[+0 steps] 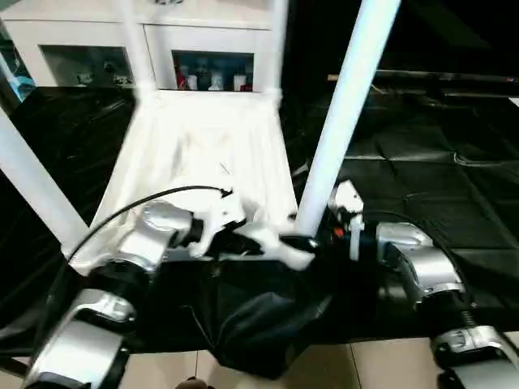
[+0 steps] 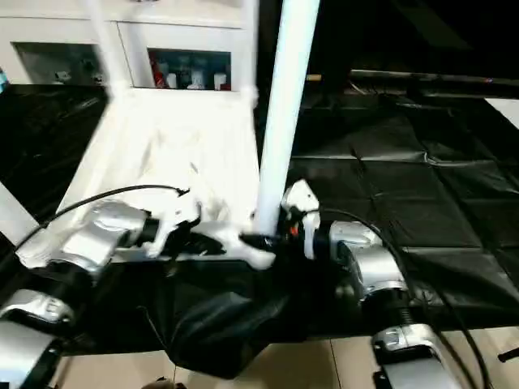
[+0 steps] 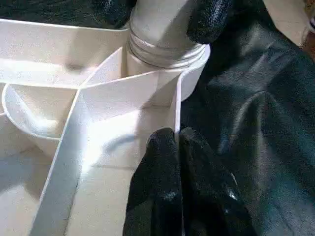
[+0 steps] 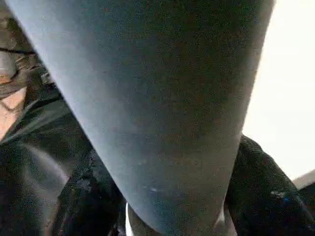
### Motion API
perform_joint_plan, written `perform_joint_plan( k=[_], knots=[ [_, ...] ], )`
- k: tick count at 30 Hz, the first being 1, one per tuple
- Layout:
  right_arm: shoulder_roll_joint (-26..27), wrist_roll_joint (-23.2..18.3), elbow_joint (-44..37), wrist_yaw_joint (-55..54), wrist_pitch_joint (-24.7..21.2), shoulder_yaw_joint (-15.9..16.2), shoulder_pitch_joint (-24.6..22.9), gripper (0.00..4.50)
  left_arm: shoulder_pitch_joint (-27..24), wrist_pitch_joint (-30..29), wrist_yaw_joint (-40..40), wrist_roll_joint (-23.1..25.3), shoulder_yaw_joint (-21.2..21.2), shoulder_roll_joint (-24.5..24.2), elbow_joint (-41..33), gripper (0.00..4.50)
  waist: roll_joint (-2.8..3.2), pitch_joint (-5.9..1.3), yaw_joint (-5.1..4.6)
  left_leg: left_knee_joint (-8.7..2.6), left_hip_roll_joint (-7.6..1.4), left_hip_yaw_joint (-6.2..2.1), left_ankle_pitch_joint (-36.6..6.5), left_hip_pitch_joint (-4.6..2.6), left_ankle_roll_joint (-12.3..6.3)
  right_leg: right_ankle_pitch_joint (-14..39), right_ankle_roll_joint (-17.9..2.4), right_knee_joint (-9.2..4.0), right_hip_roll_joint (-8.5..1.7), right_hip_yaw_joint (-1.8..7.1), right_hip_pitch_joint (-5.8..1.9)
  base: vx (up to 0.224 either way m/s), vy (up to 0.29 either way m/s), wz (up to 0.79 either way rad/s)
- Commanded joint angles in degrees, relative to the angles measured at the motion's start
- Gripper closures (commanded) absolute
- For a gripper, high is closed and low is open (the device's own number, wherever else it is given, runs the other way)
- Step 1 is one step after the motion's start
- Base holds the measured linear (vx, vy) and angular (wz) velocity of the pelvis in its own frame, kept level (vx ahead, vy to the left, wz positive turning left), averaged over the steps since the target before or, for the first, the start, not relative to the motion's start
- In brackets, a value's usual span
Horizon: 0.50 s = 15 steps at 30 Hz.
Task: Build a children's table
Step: Rotate leg to tighten
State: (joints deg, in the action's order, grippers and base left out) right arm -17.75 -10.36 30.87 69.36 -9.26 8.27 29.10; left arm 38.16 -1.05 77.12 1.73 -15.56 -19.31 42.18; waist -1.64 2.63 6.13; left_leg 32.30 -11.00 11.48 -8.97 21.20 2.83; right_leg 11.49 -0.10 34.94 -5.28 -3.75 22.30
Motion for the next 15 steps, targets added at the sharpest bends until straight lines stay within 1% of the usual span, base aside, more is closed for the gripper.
perform_joint_plan(
  k=[1,3,4,6,7,8,9,10,11,13,14,15],
  knots=[
    [-0.3,1.3,0.2,2.4,-1.6,2.7,-0.8,2.20,-0.2,0.3,1.8,-1.0,-0.8,0.4,-1.6,4.50,-0.29,-3.05,-0.02,-3.68,-2.93,-1.03,-15.3,-1.02,-1.09,12.2,-12.7,-4.36,-3.68,2.64,-1.92,0.000,0.000,0.00],
    [-0.5,1.2,0.0,2.9,-1.8,2.9,-0.8,2.28,-0.3,0.1,2.0,-0.9,-0.7,0.3,-1.9,4.50,-0.29,-3.14,-0.01,-3.60,-2.90,-1.01,-14.7,-0.97,-1.15,11.4,-12.7,-4.25,-3.66,2.66,-1.94,0.000,0.000,0.00],
    [-0.5,1.2,0.0,3.0,-1.8,2.9,-0.9,2.31,-0.3,0.1,2.0,-0.9,-0.6,0.2,-1.9,4.50,-0.40,-3.15,-0.02,-3.59,-2.90,-1.01,-14.4,-0.95,-1.19,11.1,-12.7,-4.20,-3.65,2.65,-1.96,0.000,0.000,0.00],
    [-0.4,1.0,-0.2,3.2,-2.0,3.2,-1.0,2.33,-0.4,0.0,1.8,-1.0,-0.6,0.2,-2.0,4.50,-0.33,-3.20,-0.02,-3.51,-2.87,-0.99,-13.8,-0.94,-1.38,10.2,-13.0,-4.10,-3.62,2.62,-1.97,0.000,0.000,0.00],
    [-0.4,1.0,-0.2,3.3,-2.1,3.3,-1.0,2.35,-0.4,0.0,1.6,-1.0,-0.6,0.2,-2.0,4.50,-0.45,-3.17,-0.02,-3.50,-2.84,-0.97,-13.7,-0.93,-1.49,10.2,-13.0,-4.09,-3.59,2.60,-1.98,0.000,0.000,0.00],
    [0.1,0.6,-0.2,2.2,-2.1,2.8,-1.3,2.36,-0.2,0.2,0.0,-1.0,-0.2,0.6,-1.6,4.50,-0.63,-3.18,-0.04,-3.46,-2.84,-0.93,-13.7,-0.89,-1.58,10.2,-13.0,-4.09,-3.60,2.61,-1.98,0.000,0.000,0.00],
    [0.6,0.3,-0.2,0.9,-2.2,2.2,-1.5,2.36,0.0,0.3,-1.6,-1.0,0.3,1.1,-1.2,4.50,-0.51,-3.12,-0.01,-3.51,-2.84,-0.98,-13.9,-0.92,-1.58,10.9,-12.9,-4.16,-3.63,2.60,-1.94,0.000,0.000,0.00],
    [1.3,0.1,0.2,-1.2,-2.5,1.4,-1.6,2.36,0.2,0.4,-3.4,-0.8,0.7,1.6,-0.8,4.50,-0.70,-3.10,-0.04,-3.50,-2.84,-0.94,-14.0,-0.90,-1.57,11.3,-12.8,-4.23,-3.64,2.61,-1.93,0.000,0.000,0.00],
    [2.6,0.4,1.3,-5.4,-1.9,0.1,-1.8,2.37,0.8,0.2,-6.4,-0.3,1.2,2.4,0.1,4.50,-0.60,-2.99,-0.04,-3.60,-2.90,-1.03,-14.8,-0.99,-1.25,12.9,-12.5,-4.40,-3.77,2.66,-1.77,0.000,0.000,0.00],
    [4.3,0.9,3.0,-11.5,-1.1,-1.8,-1.8,2.38,1.7,0.0,-10.4,0.4,1.8,3.6,1.4,4.50,-0.64,-2.89,-0.37,-3.79,-2.77,-1.23,-16.7,-1.14,0.00,16.8,-11.4,-4.84,-3.91,2.74,-1.54,0.000,0.000,0.00],
    [6.3,1.2,4.9,-18.2,-0.4,-3.9,-1.8,2.40,2.7,-0.9,-14.7,0.8,2.7,5.2,3.0,4.50,-0.69,-2.74,-0.68,-3.91,-2.70,-1.33,-17.8,-1.17,0.77,19.3,-10.6,-5.12,-3.95,2.79,-1.37,0.000,0.000,0.00],
    [6.8,1.1,5.3,-19.5,-0.4,-4.3,-1.9,2.41,3.0,-1.0,-15.4,0.8,2.8,5.6,3.3,4.50,-0.71,-2.72,-0.87,-4.05,-2.67,-1.53,-18.6,-1.20,1.26,21.5,-9.8,-5.35,-4.03,2.71,-1.40,0.000,0.000,0.00]
  ],
)
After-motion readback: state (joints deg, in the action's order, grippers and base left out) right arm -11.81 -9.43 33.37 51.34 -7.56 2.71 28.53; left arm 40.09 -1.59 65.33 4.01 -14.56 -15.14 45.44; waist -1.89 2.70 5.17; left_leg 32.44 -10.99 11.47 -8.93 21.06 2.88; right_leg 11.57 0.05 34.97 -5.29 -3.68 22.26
